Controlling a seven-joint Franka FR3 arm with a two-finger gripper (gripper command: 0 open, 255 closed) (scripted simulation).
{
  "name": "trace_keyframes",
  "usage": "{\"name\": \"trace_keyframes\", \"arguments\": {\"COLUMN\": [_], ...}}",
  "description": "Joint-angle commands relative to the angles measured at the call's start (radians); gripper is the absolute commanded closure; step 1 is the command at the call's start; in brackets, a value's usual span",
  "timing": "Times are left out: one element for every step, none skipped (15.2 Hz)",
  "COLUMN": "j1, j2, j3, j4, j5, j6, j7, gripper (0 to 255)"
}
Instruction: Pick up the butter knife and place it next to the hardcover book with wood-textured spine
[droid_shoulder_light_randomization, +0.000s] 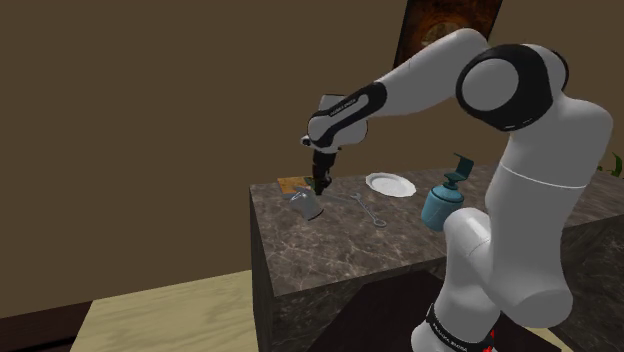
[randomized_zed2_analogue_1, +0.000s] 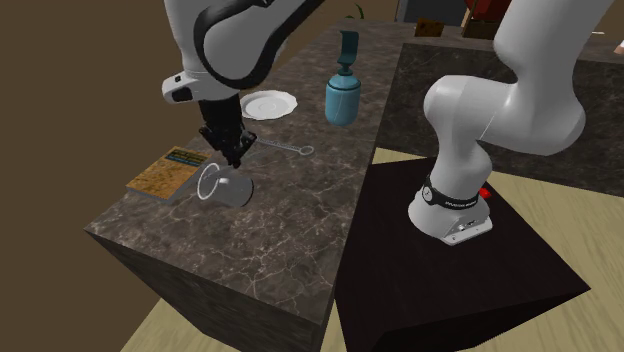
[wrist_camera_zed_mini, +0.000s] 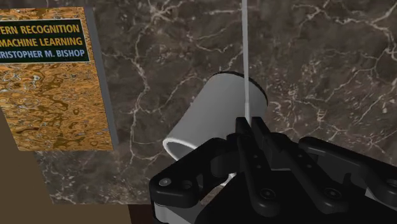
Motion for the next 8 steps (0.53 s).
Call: {"name": "trace_keyframes", "arguments": {"j1": [-0.006, -0.023, -0.042, -0.063, -0.085, -0.108, -0.13, -0.153], "j2": [0.105, 0.155, 0.202, 0.247, 0.289, 0.33, 0.37, 0.409], "j3": [0.016, 0.034, 0.052, 0.071, 0.09, 0.109, 0.126, 0.143], "j4": [0.084, 0.13, 0.178, 0.226, 0.276, 0.326, 0.379, 0.433], "j5": [0.111, 0.157, 0.196, 0.231, 0.261, 0.287, 0.31, 0.331], "j6": [-0.031, -0.05, -0.069, -0.09, -0.111, -0.133, -0.155, -0.178], "j7": [-0.049, -0.069, -0.084, -0.095, -0.102, -0.106, -0.107, -0.107], "gripper": [255, 255, 255, 255, 255, 255, 255, 255]}}
